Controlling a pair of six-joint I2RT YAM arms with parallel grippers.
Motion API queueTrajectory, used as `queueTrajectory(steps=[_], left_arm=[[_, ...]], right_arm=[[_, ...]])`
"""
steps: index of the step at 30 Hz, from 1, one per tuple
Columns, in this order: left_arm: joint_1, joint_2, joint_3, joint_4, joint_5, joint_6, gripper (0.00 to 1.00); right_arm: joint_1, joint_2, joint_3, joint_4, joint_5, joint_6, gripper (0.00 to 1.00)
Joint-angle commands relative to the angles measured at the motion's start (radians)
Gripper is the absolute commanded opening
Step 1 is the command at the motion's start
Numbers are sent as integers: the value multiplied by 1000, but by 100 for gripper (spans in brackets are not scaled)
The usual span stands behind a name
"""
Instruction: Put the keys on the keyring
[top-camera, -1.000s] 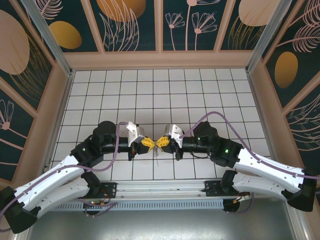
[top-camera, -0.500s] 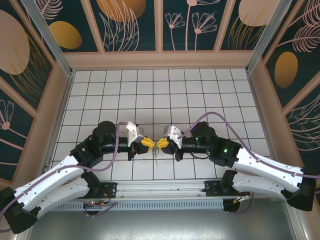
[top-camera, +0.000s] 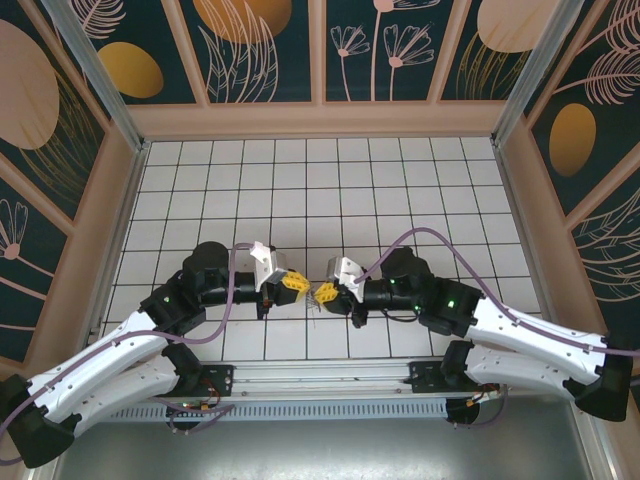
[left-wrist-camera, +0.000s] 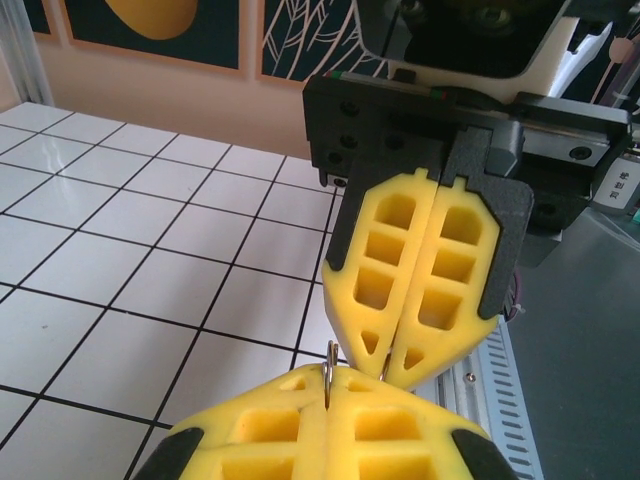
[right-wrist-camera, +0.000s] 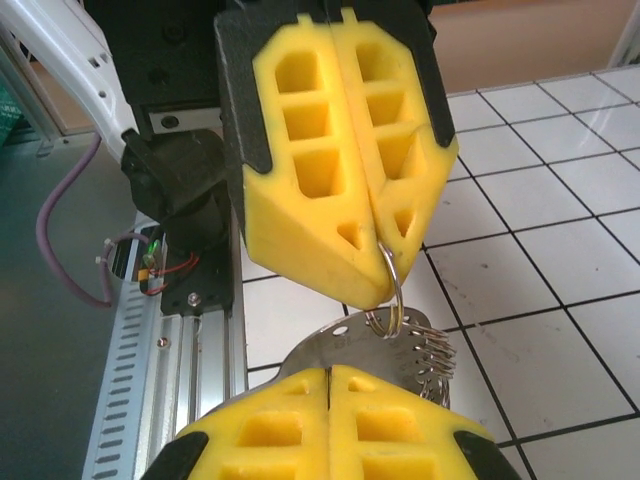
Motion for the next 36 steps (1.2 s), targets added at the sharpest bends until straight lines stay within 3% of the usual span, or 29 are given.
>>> queueTrajectory(steps=[1, 7, 36], left_arm=[[-2, -10, 16, 51, 0, 13, 0], [-1, -16, 16, 50, 6, 12, 0], [-1, -21, 16, 53, 14, 10, 0]], right_arm=[[6, -41, -12, 64, 2, -3, 0], [-27, -107, -46, 124, 22, 43, 0], [-32, -26, -68, 253, 32, 65, 0]])
